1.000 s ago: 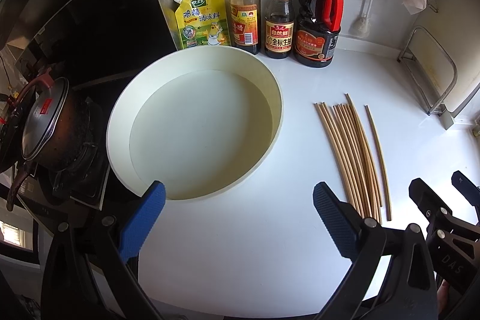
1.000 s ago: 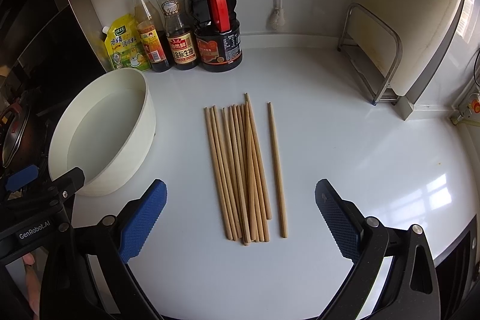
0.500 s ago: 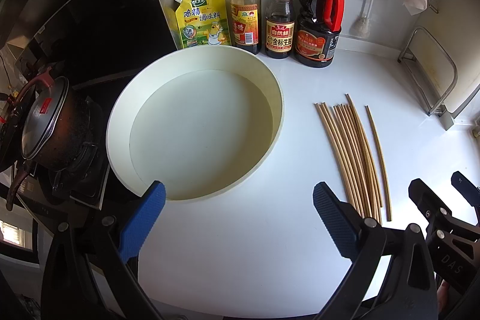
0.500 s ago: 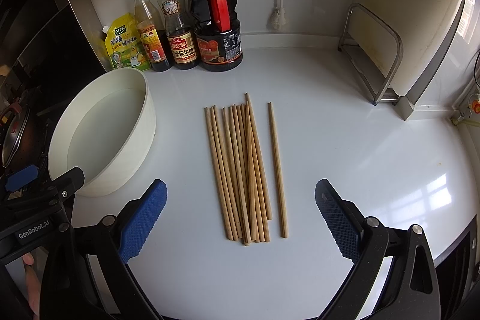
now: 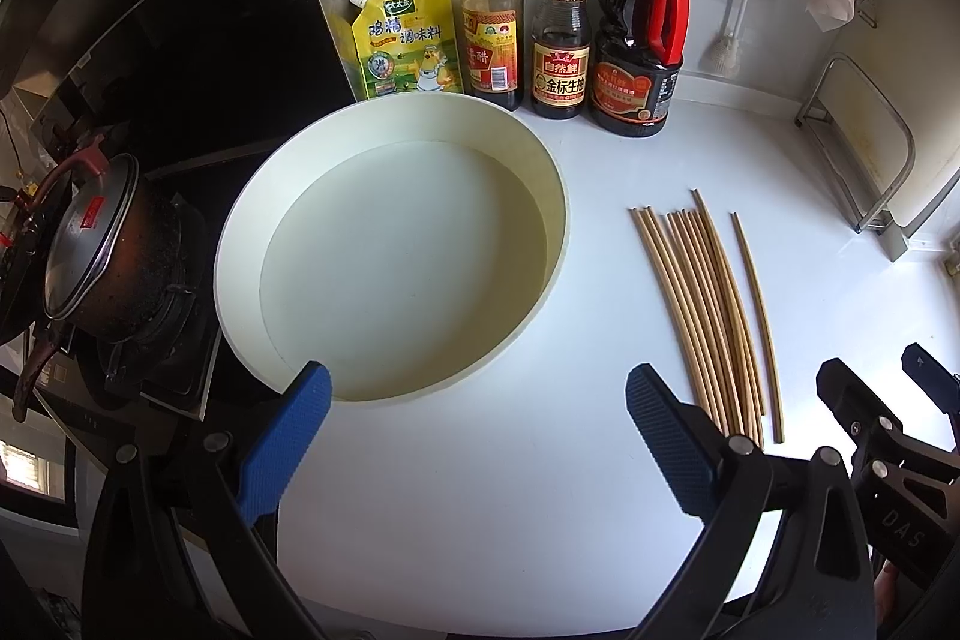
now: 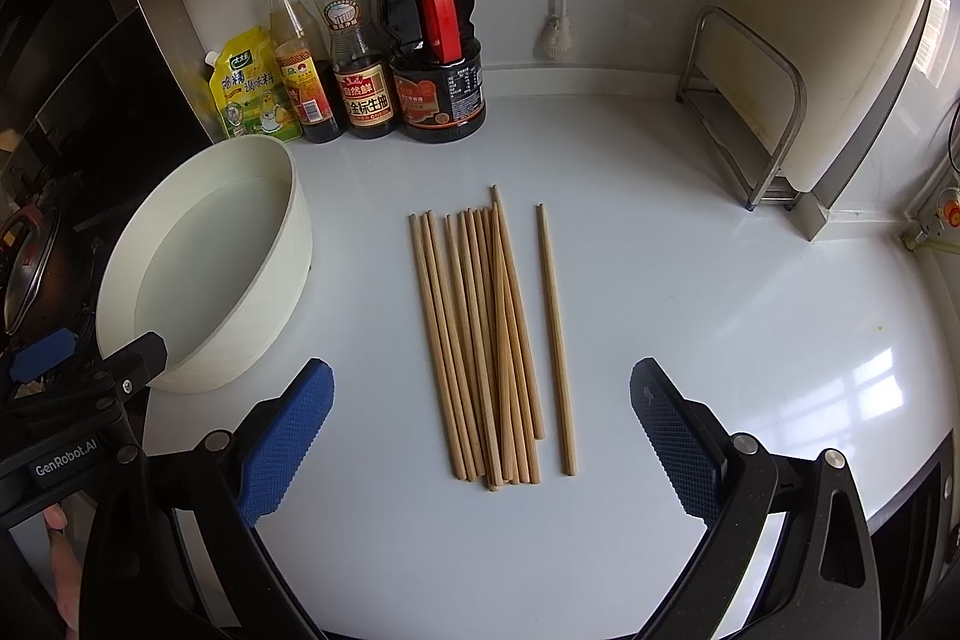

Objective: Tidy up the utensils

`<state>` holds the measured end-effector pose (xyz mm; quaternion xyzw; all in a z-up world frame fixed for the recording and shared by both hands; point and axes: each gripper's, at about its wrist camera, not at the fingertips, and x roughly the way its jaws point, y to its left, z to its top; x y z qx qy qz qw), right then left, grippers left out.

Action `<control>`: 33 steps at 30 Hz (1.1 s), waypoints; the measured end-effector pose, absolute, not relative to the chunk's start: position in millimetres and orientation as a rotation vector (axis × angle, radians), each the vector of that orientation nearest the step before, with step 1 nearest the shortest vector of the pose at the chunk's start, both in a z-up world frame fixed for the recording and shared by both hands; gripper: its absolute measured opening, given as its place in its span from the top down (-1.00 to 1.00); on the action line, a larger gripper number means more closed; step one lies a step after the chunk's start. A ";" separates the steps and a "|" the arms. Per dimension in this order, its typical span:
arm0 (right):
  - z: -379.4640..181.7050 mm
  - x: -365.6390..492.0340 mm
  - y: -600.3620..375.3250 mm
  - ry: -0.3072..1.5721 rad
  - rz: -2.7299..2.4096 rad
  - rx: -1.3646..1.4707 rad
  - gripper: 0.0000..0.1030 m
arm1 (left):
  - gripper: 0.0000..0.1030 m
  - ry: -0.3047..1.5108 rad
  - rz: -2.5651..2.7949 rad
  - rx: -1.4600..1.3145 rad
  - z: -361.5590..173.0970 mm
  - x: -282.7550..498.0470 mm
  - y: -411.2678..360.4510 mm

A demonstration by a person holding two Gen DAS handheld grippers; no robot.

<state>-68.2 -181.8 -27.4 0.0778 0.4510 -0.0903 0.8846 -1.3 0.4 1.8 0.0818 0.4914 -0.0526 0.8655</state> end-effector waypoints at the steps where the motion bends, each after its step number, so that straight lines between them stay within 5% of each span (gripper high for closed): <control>1: -27.4 -68.2 -181.9 0.938 -0.188 0.162 -0.84 | -0.88 1.029 -0.110 0.171 1.9 -0.9 0.8; 33: -38.0 -73.3 -216.7 0.939 -0.246 0.162 -0.84 | -0.88 1.037 -0.213 0.147 -16.2 11.9 -17.9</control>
